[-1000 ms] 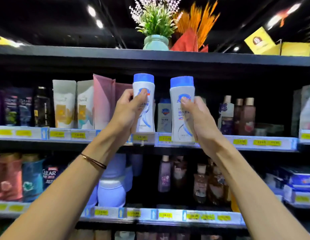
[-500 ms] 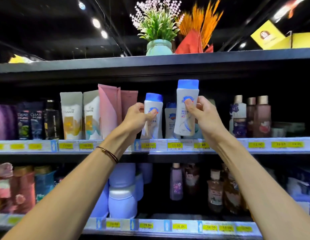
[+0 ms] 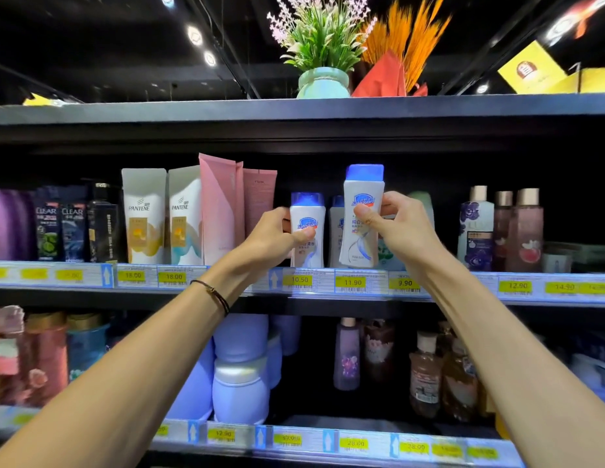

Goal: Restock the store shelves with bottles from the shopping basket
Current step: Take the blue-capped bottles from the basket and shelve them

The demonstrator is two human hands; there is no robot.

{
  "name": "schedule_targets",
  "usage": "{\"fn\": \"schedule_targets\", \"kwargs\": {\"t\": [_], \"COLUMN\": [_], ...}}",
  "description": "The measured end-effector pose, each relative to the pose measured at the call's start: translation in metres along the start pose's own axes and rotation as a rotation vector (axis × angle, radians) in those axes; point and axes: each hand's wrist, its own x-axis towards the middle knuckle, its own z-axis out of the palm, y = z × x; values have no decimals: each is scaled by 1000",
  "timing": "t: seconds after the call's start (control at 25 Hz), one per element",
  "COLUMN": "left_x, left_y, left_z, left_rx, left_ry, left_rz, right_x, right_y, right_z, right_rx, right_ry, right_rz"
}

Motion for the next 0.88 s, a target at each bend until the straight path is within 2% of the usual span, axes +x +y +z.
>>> {"fn": "schedule_targets", "kwargs": {"t": [0.12,0.28,0.4,0.48,0.6,0.88], "left_x": [-3,-30,-65,-79,-84,-84], "left_y": [2,-14,-38,-53,-65,-66], "left_z": [-2,-12,-10,-9,-9,-4], "left_rx": [153,668,994,1124,1199,1178], "left_ry": [-3,220,242,257,288,328], "left_rz": [15,249,375,402,446,452], "right_x": [1,3,2,1,1,-4], "right_y": [6,13,18,21,22,14], "right_z": [6,11,14,18,18,17], "right_rx": [-58,-146,-188,-231,-325,-514], "right_ry": [14,32,-1,-19,-24,-119], "right_rz": [18,30,61,74,51,53]}}
